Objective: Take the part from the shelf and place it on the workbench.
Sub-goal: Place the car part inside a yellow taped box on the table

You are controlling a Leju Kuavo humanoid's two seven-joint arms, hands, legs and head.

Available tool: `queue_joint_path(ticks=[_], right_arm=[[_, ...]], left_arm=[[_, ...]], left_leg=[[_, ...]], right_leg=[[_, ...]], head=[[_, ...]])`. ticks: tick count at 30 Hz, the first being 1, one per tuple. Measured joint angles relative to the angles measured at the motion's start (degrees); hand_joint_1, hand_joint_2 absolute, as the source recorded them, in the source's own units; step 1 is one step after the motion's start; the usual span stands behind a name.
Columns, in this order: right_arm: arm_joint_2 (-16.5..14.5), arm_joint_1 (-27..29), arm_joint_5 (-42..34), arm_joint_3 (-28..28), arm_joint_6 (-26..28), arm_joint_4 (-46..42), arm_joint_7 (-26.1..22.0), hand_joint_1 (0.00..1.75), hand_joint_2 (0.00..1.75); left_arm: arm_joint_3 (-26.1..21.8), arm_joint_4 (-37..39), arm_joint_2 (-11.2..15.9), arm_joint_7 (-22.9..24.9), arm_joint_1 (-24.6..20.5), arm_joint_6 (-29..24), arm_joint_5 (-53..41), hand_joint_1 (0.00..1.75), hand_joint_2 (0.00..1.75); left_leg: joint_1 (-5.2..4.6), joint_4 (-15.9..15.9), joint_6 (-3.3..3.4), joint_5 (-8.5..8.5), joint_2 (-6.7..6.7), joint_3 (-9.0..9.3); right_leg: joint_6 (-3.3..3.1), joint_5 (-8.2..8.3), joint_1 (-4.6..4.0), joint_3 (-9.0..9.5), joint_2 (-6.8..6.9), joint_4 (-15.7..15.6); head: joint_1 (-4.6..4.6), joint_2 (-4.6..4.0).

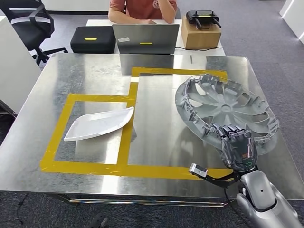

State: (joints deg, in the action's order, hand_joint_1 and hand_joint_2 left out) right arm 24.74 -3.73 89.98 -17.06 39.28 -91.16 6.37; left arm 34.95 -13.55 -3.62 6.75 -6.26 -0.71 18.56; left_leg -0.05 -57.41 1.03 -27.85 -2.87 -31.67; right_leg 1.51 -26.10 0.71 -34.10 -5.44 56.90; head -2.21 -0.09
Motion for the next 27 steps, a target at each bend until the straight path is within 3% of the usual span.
queue_joint_path(ticks=[5,12,20,27], right_arm=[[3.06,-2.66,0.05,-4.90,0.00,4.28,2.01,1.75,1.75],[4.64,-3.77,0.04,-7.74,0.02,6.27,2.59,1.75,1.75],[6.71,-7.84,0.03,-15.48,0.02,8.41,9.81,1.75,1.75],[7.32,-8.56,0.04,-20.78,0.06,6.12,5.98,1.75,1.75]], left_arm=[[0.02,0.00,0.26,-0.09,0.03,0.01,0.01,0.00,0.00],[0.02,0.00,0.41,-0.11,0.04,0.02,0.01,0.00,0.00],[0.16,0.00,0.55,-0.26,0.04,0.25,-0.06,0.00,0.00],[0.76,0.00,0.69,-0.93,0.01,0.09,-0.38,0.00,0.00]], left_leg=[[0.03,0.00,0.00,0.00,-0.01,-0.03],[0.04,0.01,0.00,0.00,-0.05,-0.09],[0.03,0.01,-0.02,0.02,-0.05,-0.09],[0.04,0.01,-0.02,0.01,-0.07,-0.10]], right_leg=[[0.00,0.00,-0.01,-0.05,0.01,0.01],[-0.02,-0.02,-0.02,-0.10,0.06,0.05],[-0.01,0.00,-0.02,-0.10,0.06,0.05],[-0.02,-0.02,-0.02,-0.14,0.09,0.05]], head=[[0.00,0.00],[0.01,0.00],[0.00,0.00],[0.01,0.00]])
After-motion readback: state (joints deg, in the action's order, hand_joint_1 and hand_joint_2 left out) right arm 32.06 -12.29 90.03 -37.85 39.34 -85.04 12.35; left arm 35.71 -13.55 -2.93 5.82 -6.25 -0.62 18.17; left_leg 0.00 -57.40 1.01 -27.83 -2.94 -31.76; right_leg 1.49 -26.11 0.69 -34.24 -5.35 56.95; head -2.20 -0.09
